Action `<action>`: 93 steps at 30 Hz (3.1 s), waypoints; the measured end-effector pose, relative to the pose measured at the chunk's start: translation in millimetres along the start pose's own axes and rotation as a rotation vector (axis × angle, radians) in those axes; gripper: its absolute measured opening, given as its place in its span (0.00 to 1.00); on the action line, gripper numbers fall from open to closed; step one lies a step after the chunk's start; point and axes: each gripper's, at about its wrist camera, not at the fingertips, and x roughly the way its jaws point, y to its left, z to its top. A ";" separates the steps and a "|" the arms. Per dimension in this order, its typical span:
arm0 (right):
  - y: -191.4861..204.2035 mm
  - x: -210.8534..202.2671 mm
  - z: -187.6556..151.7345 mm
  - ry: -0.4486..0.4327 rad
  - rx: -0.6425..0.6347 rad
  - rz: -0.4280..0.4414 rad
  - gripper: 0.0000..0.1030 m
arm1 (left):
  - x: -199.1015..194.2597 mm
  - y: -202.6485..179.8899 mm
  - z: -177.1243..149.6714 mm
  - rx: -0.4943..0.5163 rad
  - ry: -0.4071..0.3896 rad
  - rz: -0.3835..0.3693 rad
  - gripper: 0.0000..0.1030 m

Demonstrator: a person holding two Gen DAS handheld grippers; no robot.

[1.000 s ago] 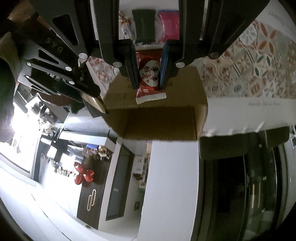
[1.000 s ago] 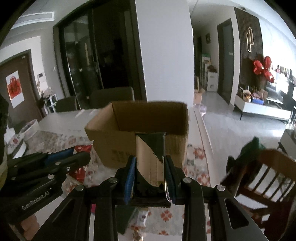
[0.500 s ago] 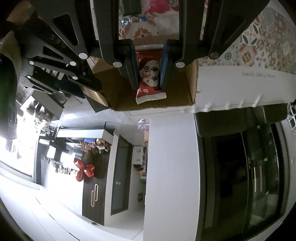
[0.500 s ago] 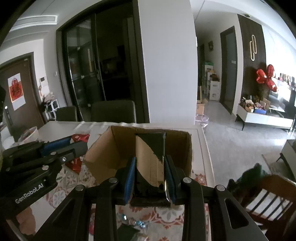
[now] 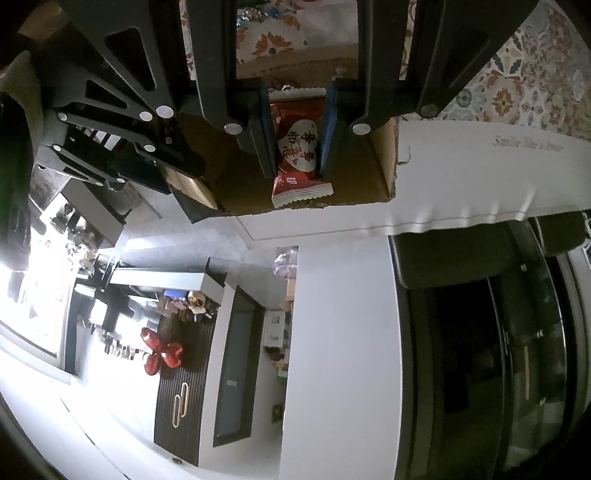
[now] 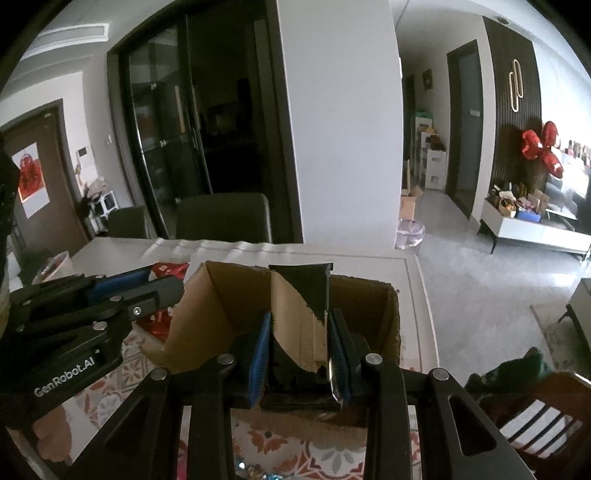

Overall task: Organize snacks
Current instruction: 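Carry the red packet and black-and-gold bar into the box and open both tools, then withdraw both open tools from the box back over the snacks, then move the left tool to the pink packet while the right tool reaches the wrapped candy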

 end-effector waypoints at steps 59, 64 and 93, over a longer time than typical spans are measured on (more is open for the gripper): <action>38.0 -98.0 -172.8 0.104 0.009 -0.067 0.48 | -94.4 -20.9 -190.3 0.039 0.092 0.170 0.78; 43.5 -92.6 -189.2 0.151 0.015 -0.057 0.48 | -90.1 -18.7 -207.0 0.031 0.124 0.167 0.78; 37.2 -45.5 -236.3 0.322 0.061 -0.043 0.39 | -48.3 -10.9 -244.8 0.022 0.243 0.165 0.78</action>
